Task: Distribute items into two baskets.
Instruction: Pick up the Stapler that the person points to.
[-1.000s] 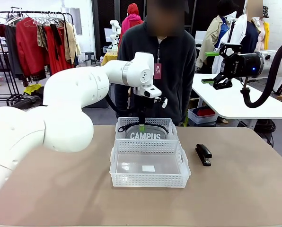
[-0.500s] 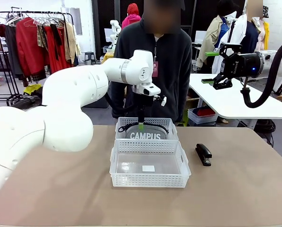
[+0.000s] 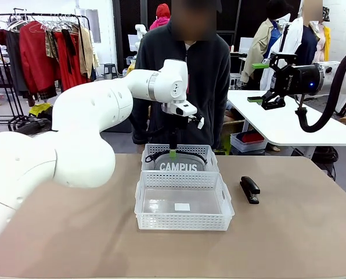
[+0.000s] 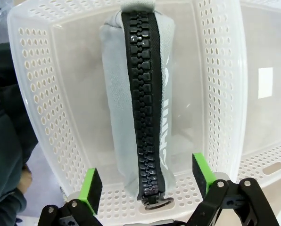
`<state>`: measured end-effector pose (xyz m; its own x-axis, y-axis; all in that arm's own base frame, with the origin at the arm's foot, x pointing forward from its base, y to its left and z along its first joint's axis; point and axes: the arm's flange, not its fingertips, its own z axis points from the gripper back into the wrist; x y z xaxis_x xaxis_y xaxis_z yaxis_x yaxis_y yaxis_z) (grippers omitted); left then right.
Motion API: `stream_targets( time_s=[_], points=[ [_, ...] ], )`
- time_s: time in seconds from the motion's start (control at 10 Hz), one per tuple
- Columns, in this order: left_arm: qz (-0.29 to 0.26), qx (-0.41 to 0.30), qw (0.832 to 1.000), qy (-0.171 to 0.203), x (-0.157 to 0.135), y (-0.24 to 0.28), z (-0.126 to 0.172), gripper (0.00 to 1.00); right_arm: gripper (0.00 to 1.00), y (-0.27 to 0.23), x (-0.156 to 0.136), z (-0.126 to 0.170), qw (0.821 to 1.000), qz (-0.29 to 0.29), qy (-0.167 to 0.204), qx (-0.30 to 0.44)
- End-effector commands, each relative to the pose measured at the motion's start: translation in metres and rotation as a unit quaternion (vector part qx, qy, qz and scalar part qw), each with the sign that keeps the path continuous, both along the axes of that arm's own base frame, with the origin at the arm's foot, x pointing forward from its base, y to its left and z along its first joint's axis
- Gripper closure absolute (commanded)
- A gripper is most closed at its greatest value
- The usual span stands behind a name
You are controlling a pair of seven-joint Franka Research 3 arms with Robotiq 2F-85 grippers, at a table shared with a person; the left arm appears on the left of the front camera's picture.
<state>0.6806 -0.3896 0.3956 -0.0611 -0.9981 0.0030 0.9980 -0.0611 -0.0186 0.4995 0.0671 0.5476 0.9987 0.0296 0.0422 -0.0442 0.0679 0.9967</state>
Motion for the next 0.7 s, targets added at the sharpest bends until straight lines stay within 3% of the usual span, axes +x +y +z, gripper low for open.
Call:
stream_targets(
  time_s=[0.0,0.3,0.4,0.6],
  points=[
    [-0.001,-0.003,1.0,0.001,0.0,0.001,0.0,0.0,0.0,0.0,0.0,0.002,1.0,0.001,-0.001,-0.002],
    [0.0,0.0,1.0,0.001,0.0,-0.001,-0.003,0.0,0.0,0.0,0.0,0.002,1.0,0.001,-0.001,-0.002],
    [0.027,0.02,0.999,0.018,-0.008,0.0,0.003,0.0,0.0,0.0,0.0,0.002,1.0,0.001,-0.001,-0.002],
    [0.023,0.042,0.997,0.052,-0.024,0.015,0.017,0.0,0.0,0.0,0.0,0.002,1.0,0.001,-0.001,-0.002]
  ],
)
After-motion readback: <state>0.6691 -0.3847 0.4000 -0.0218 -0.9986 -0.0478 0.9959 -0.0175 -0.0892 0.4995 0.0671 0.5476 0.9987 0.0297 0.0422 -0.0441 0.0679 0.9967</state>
